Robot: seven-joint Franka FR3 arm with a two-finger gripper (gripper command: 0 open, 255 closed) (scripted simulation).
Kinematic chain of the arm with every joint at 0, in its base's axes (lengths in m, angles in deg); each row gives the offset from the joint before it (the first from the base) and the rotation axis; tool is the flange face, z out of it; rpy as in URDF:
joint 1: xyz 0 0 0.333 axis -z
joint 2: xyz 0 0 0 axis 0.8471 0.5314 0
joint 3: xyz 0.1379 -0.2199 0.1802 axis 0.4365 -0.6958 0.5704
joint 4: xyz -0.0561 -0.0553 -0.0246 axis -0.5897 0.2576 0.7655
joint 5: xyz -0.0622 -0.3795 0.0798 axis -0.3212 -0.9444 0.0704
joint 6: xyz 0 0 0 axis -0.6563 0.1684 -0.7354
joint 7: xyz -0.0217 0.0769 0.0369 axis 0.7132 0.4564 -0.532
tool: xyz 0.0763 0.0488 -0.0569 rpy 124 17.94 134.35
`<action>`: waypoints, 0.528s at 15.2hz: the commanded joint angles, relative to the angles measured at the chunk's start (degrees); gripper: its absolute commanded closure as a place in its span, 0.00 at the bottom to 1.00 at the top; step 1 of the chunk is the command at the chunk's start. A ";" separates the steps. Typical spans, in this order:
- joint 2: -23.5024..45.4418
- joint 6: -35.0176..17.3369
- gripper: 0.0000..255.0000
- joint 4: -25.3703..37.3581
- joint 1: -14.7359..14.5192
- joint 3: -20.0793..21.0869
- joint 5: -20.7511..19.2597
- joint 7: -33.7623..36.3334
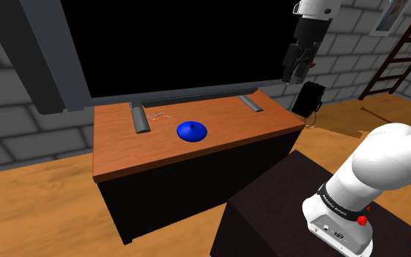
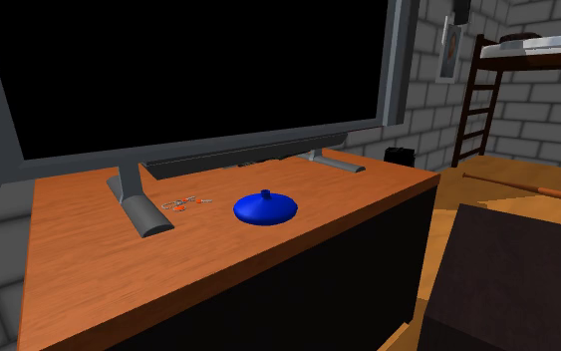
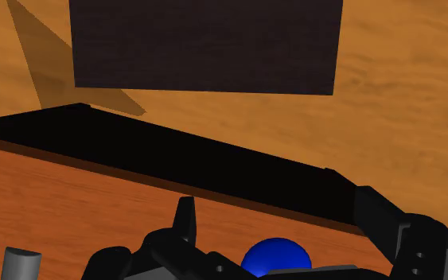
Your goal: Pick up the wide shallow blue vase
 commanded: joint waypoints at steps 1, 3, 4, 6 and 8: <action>0.00 0.00 0.00 0.00 0.00 0.00 0.00 0.00; 2.95 -3.94 0.00 -0.85 -0.25 0.37 0.28 -0.31; 4.53 -5.89 0.00 -1.15 -0.38 0.56 0.41 -0.47; 7.87 -9.73 0.00 -1.50 -0.63 0.94 0.66 -0.77; 11.44 -13.46 0.00 -1.53 -0.85 1.34 0.88 -1.06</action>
